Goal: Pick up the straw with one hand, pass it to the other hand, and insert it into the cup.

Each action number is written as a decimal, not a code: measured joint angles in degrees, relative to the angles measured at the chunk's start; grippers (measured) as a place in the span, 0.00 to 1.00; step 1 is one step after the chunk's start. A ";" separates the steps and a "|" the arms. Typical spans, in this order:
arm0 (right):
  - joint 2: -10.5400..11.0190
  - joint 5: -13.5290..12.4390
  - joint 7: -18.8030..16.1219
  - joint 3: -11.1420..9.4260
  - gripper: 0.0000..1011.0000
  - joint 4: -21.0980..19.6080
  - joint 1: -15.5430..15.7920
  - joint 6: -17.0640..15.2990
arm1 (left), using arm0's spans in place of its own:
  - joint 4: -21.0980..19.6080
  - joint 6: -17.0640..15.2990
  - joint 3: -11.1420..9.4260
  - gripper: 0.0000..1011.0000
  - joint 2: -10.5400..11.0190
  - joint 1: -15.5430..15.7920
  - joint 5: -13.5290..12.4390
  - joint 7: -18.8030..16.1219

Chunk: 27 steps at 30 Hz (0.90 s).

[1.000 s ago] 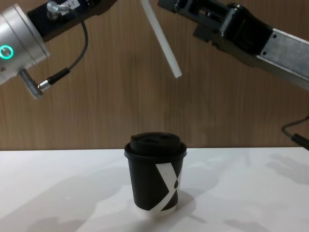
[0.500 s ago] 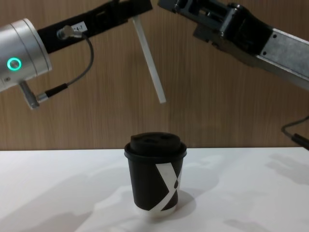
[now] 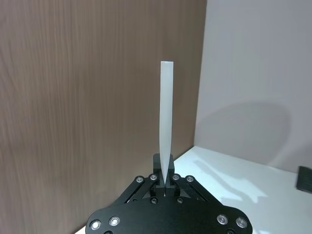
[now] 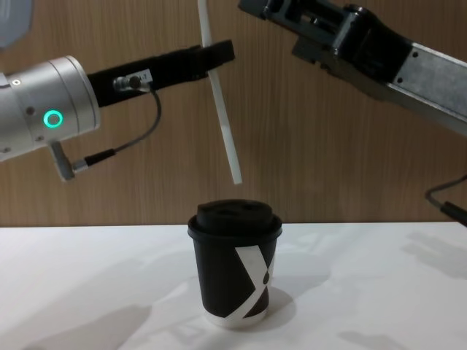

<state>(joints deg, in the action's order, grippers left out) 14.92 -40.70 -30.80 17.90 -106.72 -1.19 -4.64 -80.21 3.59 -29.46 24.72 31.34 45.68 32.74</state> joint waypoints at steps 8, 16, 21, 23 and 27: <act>0.00 0.00 0.00 0.00 0.99 0.00 0.00 0.00 | 2.88 -0.34 -0.49 0.00 -1.54 1.23 -0.90 -0.16; 0.00 0.00 0.00 0.00 0.99 0.00 0.00 0.00 | 5.27 -0.68 -0.43 0.00 -2.79 1.98 -0.41 1.31; 0.00 0.00 0.00 0.00 0.99 0.00 0.00 0.00 | 6.31 -0.97 -0.11 0.00 -3.34 2.18 0.24 2.33; 0.00 0.00 0.00 0.00 0.99 0.00 0.00 0.00 | 6.61 -1.08 0.08 0.00 -3.52 2.19 0.50 2.69; 0.00 0.00 0.00 0.00 0.99 0.00 0.00 0.00 | 6.91 -1.21 0.40 0.00 -3.77 2.16 0.90 3.19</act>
<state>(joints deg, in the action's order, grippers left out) 14.92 -40.71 -30.80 17.90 -106.72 -1.19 -4.64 -73.30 2.37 -29.06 20.94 33.50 46.58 35.94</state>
